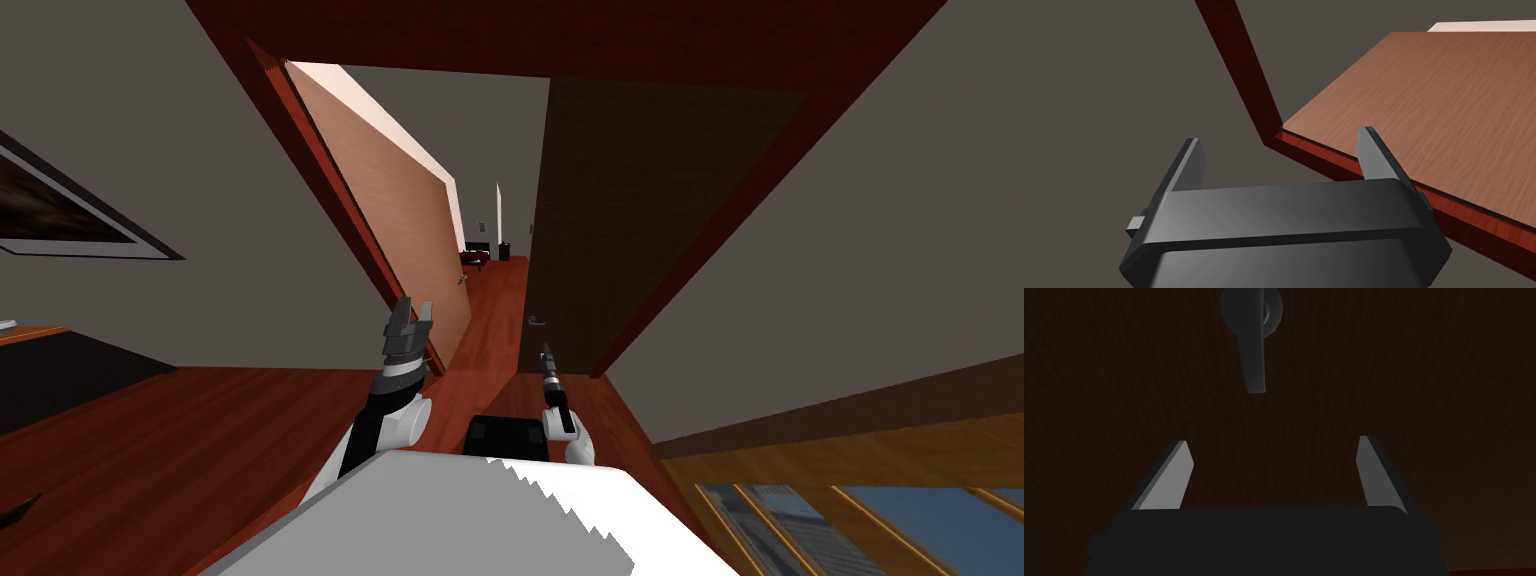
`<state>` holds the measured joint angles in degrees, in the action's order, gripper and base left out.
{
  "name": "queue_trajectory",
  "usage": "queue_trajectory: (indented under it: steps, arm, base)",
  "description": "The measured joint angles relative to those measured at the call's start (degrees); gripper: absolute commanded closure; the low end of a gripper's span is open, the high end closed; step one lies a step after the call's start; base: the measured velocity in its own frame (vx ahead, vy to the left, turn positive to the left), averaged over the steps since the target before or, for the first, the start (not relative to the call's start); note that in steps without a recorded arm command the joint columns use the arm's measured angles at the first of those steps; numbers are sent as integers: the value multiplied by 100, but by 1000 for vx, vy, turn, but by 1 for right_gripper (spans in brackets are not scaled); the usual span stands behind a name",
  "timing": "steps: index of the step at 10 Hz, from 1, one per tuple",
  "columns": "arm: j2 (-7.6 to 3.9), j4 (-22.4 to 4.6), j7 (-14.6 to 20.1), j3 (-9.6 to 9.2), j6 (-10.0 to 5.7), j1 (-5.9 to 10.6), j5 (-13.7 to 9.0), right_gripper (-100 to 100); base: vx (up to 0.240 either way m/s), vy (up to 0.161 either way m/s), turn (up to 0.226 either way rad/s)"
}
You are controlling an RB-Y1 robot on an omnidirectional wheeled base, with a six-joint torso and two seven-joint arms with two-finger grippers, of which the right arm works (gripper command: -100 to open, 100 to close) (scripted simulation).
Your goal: Push the door open
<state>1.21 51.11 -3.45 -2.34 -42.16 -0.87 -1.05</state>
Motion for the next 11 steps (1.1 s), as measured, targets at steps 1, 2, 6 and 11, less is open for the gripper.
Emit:
queue_trajectory:
  steps: [1,2,6,11]
  arm:
    - [41,-136,-8,-1,-21,44,-6,-100]
    - [89,-287,-21,3,-51,100,-14,-100]
    - [-71,-338,-8,-1,-48,88,-21,-100]
    - [-205,-495,-7,69,-90,196,-54,-100]
  base:
    - [138,-54,26]
    - [157,-69,23]
    - [120,-1,16]
    - [205,12,20]
